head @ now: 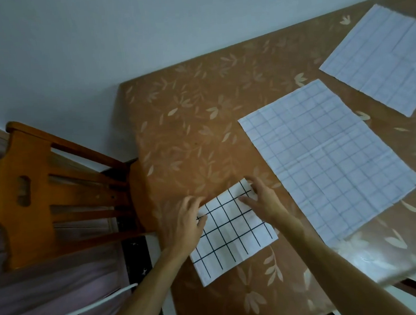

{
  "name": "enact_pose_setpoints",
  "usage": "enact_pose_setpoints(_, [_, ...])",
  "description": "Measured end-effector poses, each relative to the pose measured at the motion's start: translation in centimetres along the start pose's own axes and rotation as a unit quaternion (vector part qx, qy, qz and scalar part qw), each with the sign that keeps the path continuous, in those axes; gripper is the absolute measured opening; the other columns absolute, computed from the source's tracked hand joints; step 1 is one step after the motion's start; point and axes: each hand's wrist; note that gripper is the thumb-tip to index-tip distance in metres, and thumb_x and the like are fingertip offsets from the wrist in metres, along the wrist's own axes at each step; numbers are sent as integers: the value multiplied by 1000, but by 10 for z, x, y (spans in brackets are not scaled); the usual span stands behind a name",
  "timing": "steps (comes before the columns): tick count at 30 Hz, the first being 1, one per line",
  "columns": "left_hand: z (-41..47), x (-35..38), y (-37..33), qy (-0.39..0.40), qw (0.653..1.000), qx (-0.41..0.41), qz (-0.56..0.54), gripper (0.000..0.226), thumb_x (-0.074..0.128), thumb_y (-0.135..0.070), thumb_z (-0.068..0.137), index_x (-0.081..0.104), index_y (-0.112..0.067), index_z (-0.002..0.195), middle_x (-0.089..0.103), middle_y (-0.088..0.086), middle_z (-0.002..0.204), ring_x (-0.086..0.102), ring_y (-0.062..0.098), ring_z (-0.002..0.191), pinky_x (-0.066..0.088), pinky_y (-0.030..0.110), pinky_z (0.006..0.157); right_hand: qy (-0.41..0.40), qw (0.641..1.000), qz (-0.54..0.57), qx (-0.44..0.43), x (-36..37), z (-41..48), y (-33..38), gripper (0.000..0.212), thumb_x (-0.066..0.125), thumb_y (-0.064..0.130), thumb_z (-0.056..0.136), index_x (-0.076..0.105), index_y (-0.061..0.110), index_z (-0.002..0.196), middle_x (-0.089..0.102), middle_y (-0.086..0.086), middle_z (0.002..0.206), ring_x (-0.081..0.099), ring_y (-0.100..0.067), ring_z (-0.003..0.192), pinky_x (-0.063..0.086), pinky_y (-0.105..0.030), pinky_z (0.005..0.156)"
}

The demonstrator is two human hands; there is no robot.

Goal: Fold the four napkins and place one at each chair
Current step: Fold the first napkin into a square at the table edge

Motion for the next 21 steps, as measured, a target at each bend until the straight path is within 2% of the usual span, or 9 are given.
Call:
enact_pose_setpoints(3, [7, 6, -8, 45, 998, 18, -31, 40, 69, -20, 89, 57, -21, 127, 51, -4, 121, 50, 18, 114, 52, 35, 87, -67, 998, -17, 10, -4, -3, -10, 63, 68, 36, 89, 38, 19, 142, 55, -7, 132, 55, -23, 120, 49, -40, 98])
enact_pose_setpoints(5, [9, 9, -12, 59, 998, 11, -15, 39, 68, -21, 91, 57, -18, 128, 52, -1, 119, 51, 23, 115, 52, 39, 88, -102, 993, -46, 29, -6, -12, -21, 52, 64, 37, 91, 45, 17, 136, 56, -6, 127, 57, -23, 113, 51, -38, 93])
enact_pose_setpoints(8, [13, 8, -16, 68, 997, -6, 41, 41, 66, -28, 92, 53, -20, 131, 52, 1, 121, 50, 28, 121, 52, 39, 91, -106, 988, -91, 64, 0, -37, -40, 39, 61, 37, 92, 52, 14, 122, 56, -5, 114, 56, -21, 101, 50, -34, 82])
enact_pose_setpoints(11, [16, 0, -14, 92, 993, -49, 51, 40, 63, -35, 94, 50, -22, 130, 52, 2, 124, 57, 21, 107, 52, 33, 84, -112, 983, -120, 83, 11, -60, -52, 35, 60, 37, 94, 53, 14, 119, 52, -3, 114, 53, -20, 103, 38, -26, 77])
enact_pose_setpoints(13, [12, -1, -9, 110, 992, -53, 33, 28, 62, -34, 94, 51, -22, 117, 59, 0, 111, 60, 19, 94, 53, 33, 75, -125, 983, -109, 77, 17, -69, -57, 36, 62, 34, 93, 54, 14, 122, 52, -3, 114, 53, -20, 104, 35, -24, 80])
enact_pose_setpoints(15, [3, -2, -4, 123, 991, -51, 17, 15, 59, -31, 97, 53, -20, 105, 62, -2, 97, 60, 17, 88, 51, 30, 70, -126, 986, -81, 80, 22, -76, -57, 39, 64, 34, 91, 53, 16, 124, 52, -3, 116, 54, -20, 103, 42, -26, 84])
enact_pose_setpoints(17, [-9, 2, 0, 122, 992, -43, 15, 12, 53, -30, 100, 55, -19, 96, 59, -4, 92, 57, 14, 85, 46, 27, 68, -133, 985, -60, 89, 28, -84, -59, 40, 65, 37, 89, 53, 17, 121, 51, -2, 113, 57, -22, 98, 53, -36, 85])
enact_pose_setpoints(19, [-21, 5, 2, 111, 992, -60, -4, 15, 49, -31, 102, 55, -21, 92, 58, -5, 88, 56, 13, 80, 43, 27, 66, -153, 981, -65, 102, 32, -92, -62, 39, 67, 37, 88, 53, 16, 118, 50, -3, 109, 56, -24, 97, 54, -42, 84])
enact_pose_setpoints(21, [-31, 7, 5, 103, 986, -117, -53, 17, 46, -35, 102, 55, -24, 91, 60, -5, 83, 57, 14, 75, 43, 29, 63, -162, 978, -48, 126, 37, -103, -62, 40, 66, 38, 89, 53, 16, 119, 50, -3, 111, 56, -23, 99, 53, -40, 84])
Point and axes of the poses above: each hand's wrist, its own z-axis towards the middle knuckle, its own x-axis out of the palm, y = z × x
